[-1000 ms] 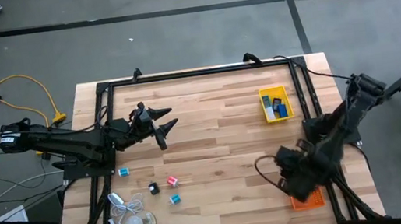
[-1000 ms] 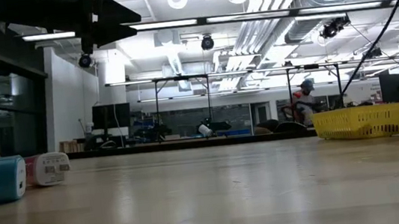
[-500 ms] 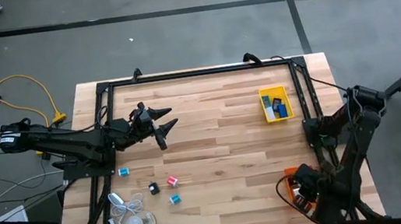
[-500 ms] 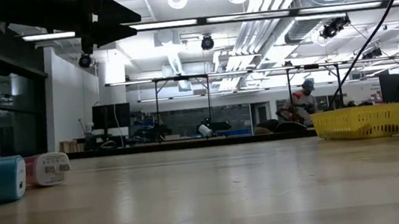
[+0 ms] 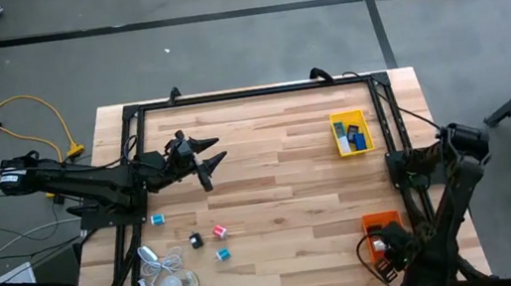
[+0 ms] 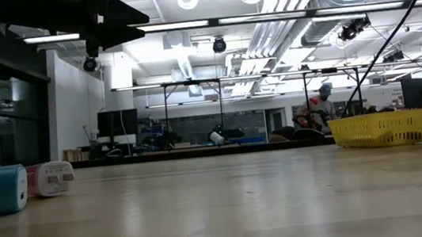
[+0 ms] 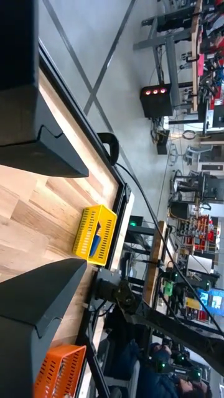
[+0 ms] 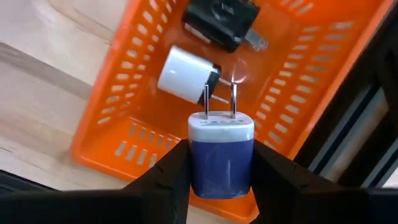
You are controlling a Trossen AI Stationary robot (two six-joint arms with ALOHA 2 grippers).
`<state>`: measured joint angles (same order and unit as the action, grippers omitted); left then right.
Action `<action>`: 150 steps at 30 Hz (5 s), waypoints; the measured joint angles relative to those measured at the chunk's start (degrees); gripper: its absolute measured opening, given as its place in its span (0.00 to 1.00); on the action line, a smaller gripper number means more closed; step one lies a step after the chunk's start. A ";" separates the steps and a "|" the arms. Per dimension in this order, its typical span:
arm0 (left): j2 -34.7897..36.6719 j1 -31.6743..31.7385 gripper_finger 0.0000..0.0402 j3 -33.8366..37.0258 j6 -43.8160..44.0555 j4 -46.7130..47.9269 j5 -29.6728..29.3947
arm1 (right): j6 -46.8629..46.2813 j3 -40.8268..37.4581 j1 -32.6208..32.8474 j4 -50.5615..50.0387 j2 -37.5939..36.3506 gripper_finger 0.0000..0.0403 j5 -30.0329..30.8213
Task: Pick & Place Office items
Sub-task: Put the purple charger adapter into the orange bin, then put the pink charger adapter into the orange bin
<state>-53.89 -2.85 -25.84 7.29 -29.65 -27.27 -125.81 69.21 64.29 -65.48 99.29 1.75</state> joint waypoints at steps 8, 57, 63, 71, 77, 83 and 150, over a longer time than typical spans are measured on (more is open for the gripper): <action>0.00 0.00 0.54 0.00 0.02 0.00 0.00 | -3.13 0.00 -0.07 2.42 2.33 0.31 -0.57; 0.00 -0.01 0.54 0.00 0.02 -0.02 0.00 | -8.97 -1.79 -0.66 4.93 4.04 0.42 -2.74; 0.00 -0.02 0.54 0.00 0.00 -0.02 0.00 | -8.95 -1.79 -0.66 4.86 4.04 0.43 -2.72; 0.00 -0.01 0.54 0.00 0.01 -0.02 0.00 | -8.90 -1.79 -0.66 3.41 3.61 0.43 -1.73; 0.00 -0.01 0.54 0.01 0.02 -0.02 0.00 | -8.37 -1.79 -0.71 1.63 0.86 0.43 0.37; 0.02 -0.02 0.54 0.02 0.00 -0.02 0.00 | -5.70 -1.79 -1.66 -1.06 -2.06 0.43 2.46; 0.02 -0.02 0.54 0.01 0.01 -0.02 0.00 | 124.79 -1.79 -71.71 31.28 -22.12 0.43 -7.09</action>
<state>-53.87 -2.87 -25.83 7.30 -29.67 -27.27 -1.02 67.42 -7.42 -34.20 77.17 -5.33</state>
